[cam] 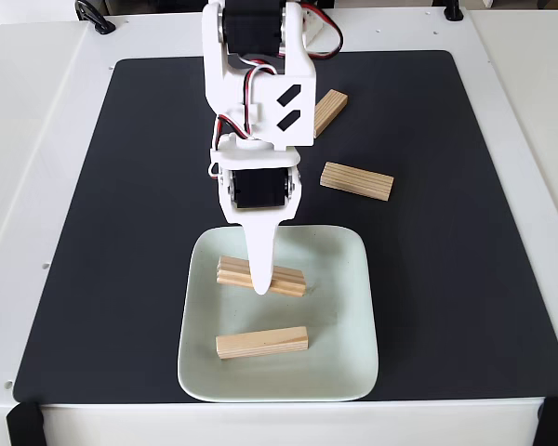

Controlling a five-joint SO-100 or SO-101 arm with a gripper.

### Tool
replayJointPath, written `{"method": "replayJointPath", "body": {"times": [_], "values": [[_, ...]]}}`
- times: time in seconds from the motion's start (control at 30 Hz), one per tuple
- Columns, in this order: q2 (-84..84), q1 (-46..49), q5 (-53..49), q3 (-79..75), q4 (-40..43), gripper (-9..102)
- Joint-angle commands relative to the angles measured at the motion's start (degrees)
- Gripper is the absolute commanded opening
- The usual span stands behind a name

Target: Pick up the wooden block and place them on the plate.

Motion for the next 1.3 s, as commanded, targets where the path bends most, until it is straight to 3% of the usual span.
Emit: {"method": "replayJointPath", "body": {"times": [0.0,0.73,0.97,1.27], "values": [[-0.09,0.62,0.26,-4.48,0.09,-1],[-4.48,1.14,4.83,-21.53,-0.18,-1],[-6.06,0.18,5.45,-22.50,-6.77,-1],[-7.73,-0.53,5.45,-23.03,-6.94,-1]]}}
